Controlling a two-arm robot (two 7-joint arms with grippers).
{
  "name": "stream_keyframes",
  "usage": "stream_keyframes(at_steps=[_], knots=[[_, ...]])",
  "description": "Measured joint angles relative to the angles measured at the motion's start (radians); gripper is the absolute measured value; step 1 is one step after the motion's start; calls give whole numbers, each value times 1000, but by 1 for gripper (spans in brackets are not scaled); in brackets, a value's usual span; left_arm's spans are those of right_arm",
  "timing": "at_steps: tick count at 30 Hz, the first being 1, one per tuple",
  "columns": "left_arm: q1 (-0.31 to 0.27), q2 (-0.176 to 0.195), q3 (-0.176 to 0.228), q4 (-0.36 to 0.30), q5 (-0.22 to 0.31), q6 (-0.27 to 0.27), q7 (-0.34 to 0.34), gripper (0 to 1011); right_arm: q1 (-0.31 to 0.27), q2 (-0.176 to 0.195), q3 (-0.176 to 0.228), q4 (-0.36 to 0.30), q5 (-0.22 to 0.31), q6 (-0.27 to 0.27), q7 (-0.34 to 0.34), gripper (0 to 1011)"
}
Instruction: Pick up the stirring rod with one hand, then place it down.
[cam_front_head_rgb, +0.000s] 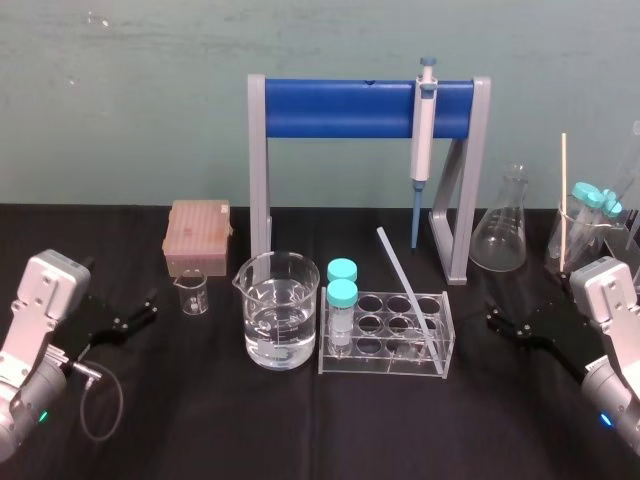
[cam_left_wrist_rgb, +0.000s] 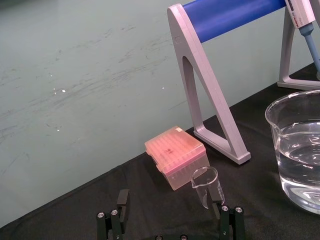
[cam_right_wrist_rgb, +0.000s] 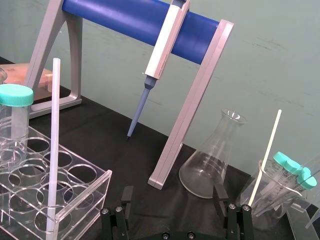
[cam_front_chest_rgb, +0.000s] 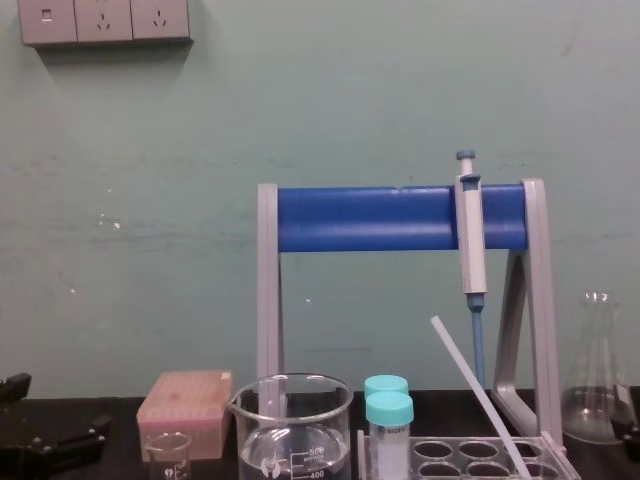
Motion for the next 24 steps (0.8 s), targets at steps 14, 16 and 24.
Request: stream_keyframes(at_steps=[14,16,24], knots=[[0,0,0,0,0,0,0,1000,0,0,0,0,0,0,0,1003],[0,0,0,0,0,0,0,1000,0,0,0,0,0,0,0,1003],[0,0,0,0,0,0,0,1000,0,0,0,0,0,0,0,1003]])
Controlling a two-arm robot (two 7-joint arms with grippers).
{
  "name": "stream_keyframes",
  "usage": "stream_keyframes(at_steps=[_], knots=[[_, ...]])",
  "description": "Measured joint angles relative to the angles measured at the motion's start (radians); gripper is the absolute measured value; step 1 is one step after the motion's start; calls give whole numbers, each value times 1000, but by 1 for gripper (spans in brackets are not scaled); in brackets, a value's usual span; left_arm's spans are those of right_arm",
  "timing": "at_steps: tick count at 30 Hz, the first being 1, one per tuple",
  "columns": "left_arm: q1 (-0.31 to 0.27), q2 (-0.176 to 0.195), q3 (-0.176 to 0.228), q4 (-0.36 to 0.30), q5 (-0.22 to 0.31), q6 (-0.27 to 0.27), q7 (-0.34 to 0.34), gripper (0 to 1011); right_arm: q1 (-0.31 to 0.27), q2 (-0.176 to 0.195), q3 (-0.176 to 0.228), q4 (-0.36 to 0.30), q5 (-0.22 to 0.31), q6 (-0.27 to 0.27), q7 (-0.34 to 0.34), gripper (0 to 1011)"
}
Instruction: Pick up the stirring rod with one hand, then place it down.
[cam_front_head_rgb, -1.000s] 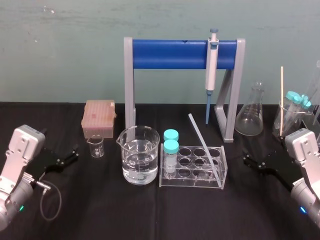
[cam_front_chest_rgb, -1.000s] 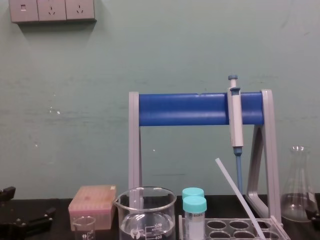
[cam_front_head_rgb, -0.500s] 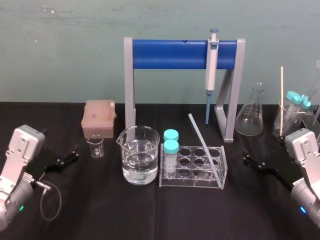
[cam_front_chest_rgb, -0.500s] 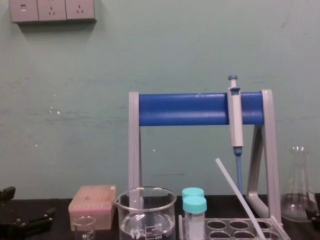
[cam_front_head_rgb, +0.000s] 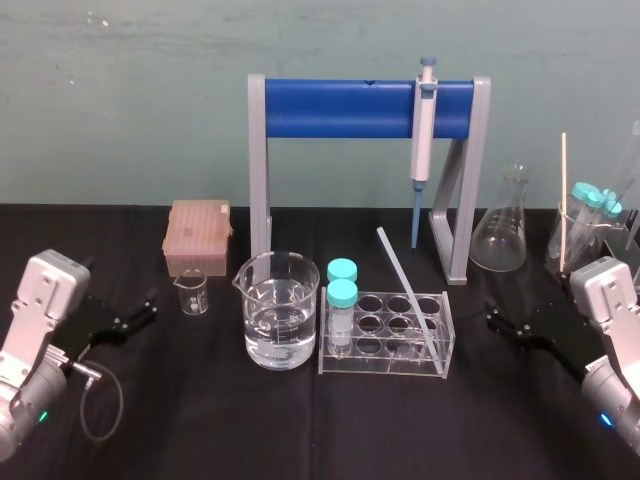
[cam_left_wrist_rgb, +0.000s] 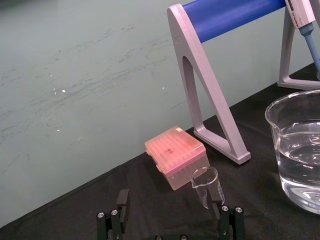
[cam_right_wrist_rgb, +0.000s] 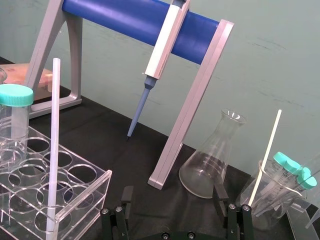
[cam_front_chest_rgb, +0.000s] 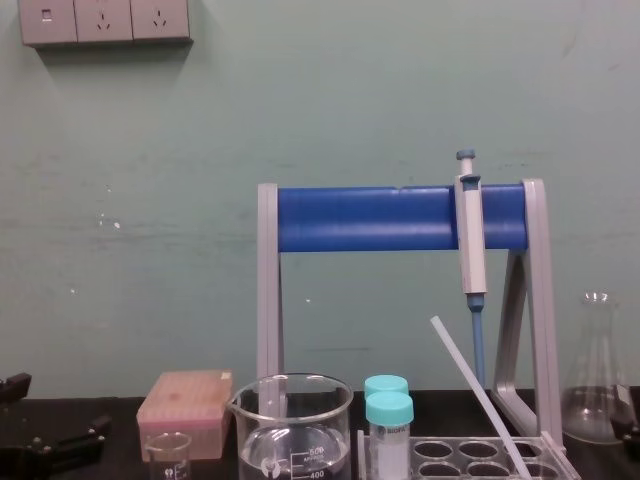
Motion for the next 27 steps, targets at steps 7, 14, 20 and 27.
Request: stream_keyframes(at_steps=[7,14,20,27], knots=[[0,0,0,0,0,0,0,1000,-7,-2,17,-3,7,-9,13,1003],[0,0,0,0,0,0,0,1000,-16,-4,47,-24,53,-81,97,1003],[0,0,0,0,0,0,0,1000,22,-25,43,-21,76,-127,192,1003],[0,0,0,0,0,0,0,1000,107,-71,16,43,97,-158,317,1003]])
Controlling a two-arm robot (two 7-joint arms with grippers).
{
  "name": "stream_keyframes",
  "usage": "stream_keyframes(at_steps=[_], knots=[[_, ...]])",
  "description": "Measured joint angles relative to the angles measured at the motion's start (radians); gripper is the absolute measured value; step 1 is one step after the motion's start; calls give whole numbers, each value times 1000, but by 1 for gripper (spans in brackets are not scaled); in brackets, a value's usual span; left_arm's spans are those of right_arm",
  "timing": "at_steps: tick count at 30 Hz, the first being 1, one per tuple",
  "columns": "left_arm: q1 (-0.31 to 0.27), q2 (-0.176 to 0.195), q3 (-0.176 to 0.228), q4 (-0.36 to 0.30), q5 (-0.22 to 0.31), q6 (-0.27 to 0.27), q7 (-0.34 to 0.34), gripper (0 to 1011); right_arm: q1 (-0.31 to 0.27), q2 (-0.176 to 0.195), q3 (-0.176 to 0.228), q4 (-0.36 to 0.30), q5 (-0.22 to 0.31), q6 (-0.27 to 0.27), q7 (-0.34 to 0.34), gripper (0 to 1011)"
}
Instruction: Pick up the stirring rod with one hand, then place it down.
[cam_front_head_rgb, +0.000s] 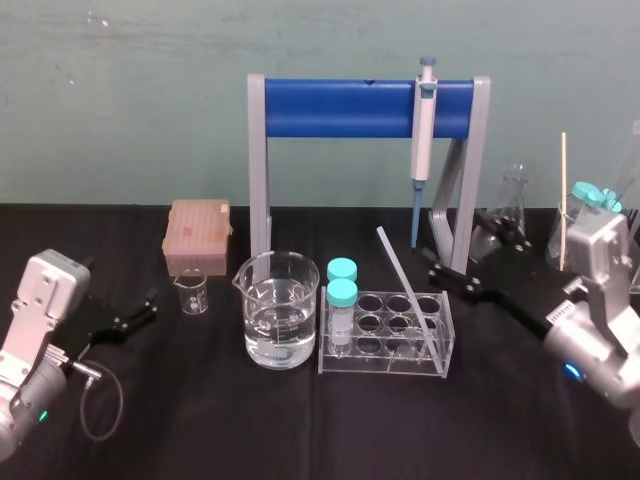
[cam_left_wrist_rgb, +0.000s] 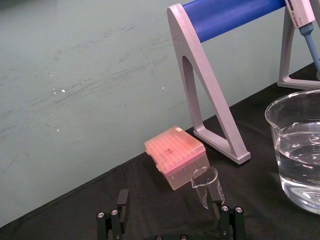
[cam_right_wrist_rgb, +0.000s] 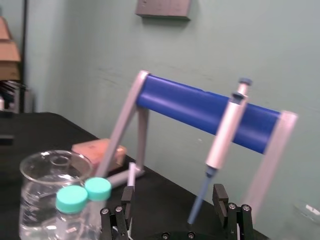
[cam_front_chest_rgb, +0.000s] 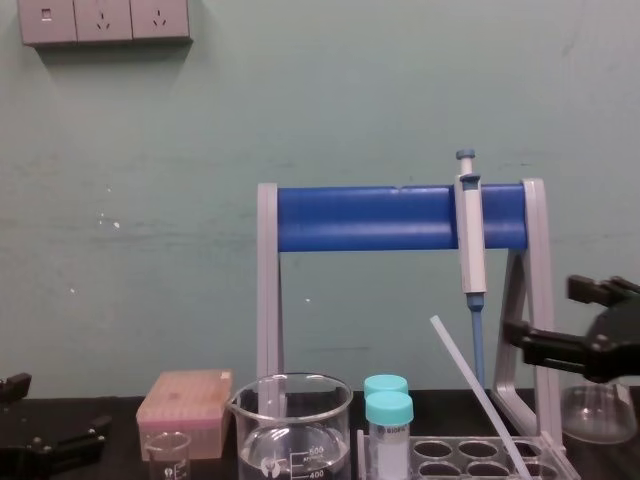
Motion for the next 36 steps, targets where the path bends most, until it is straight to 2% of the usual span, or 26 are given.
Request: stream_keyframes(at_steps=[3,4,7,11,20,27,36], knots=[[0,0,0,0,0,0,0,1000,50,-29,-12,48,17,6,63,1003],[0,0,0,0,0,0,0,1000,50,-29,-12,48,17,6,63,1003],[0,0,0,0,0,0,0,1000,91,-56,-21,95,32,32,112,1003],[0,0,0,0,0,0,0,1000,116,-74,-25,126,44,56,146,1003],[0,0,0,0,0,0,0,1000,174,-125,-31,213,93,152,258,1003],[0,0,0,0,0,0,0,1000,192,-148,-33,254,97,204,291,1003],[0,0,0,0,0,0,0,1000,195,-157,-32,267,79,227,296,1003]])
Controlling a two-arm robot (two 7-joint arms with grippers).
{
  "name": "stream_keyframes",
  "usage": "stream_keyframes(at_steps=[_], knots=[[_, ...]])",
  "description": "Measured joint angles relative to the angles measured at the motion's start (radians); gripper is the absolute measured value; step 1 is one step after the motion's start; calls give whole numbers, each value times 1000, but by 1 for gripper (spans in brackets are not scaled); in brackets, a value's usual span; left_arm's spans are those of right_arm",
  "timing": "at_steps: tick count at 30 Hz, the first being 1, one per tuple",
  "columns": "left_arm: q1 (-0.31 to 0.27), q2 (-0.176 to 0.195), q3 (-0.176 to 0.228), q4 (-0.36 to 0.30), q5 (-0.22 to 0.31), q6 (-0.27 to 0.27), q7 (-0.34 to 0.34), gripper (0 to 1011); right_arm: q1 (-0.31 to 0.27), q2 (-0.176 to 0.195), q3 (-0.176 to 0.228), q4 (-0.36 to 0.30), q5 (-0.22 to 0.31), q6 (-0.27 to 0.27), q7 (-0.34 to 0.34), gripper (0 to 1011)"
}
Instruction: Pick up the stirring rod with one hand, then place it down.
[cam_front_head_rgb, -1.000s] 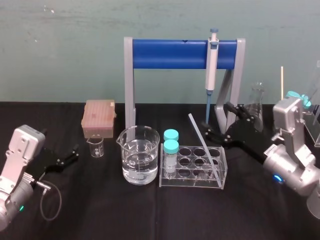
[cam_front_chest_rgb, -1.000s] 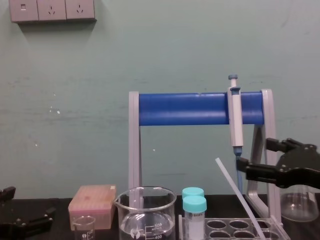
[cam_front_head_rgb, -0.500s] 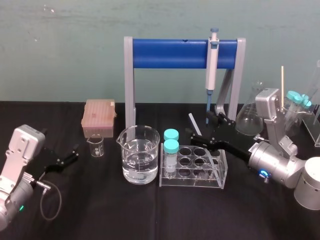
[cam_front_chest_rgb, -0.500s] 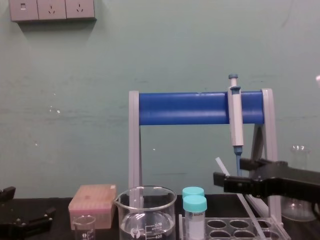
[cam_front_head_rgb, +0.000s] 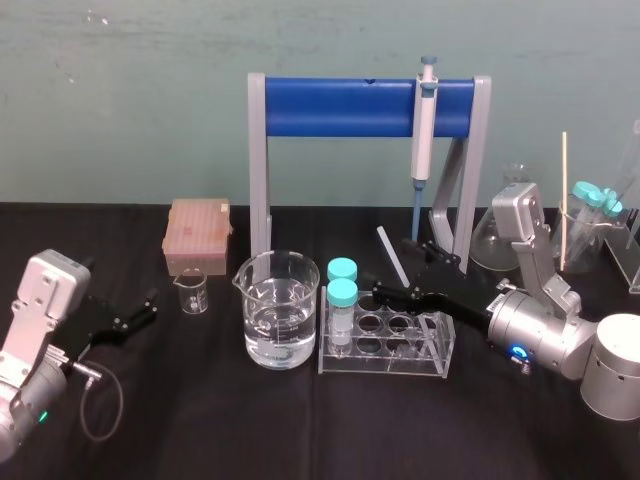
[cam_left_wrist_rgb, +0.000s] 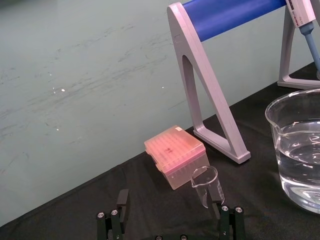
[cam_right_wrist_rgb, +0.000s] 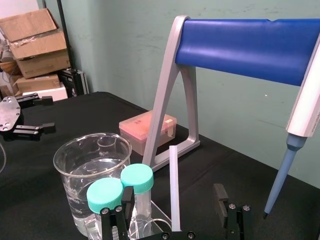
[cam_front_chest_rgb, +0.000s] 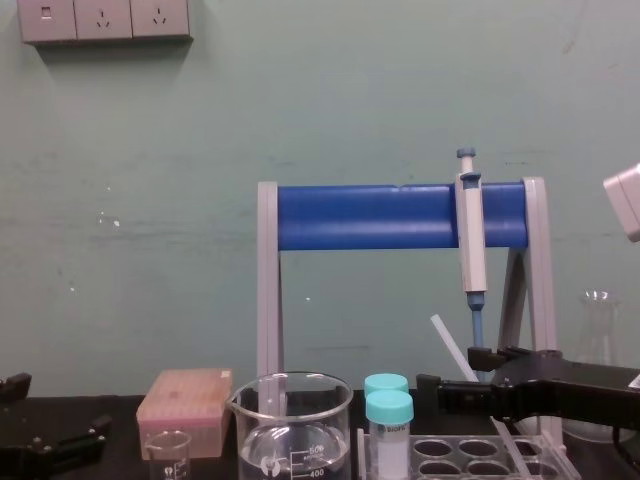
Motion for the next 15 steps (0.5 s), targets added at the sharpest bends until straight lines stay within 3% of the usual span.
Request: stream_keyframes(at_steps=[15], knots=[[0,0,0,0,0,0,0,1000,0,1,1,0,1,-3,0,996]])
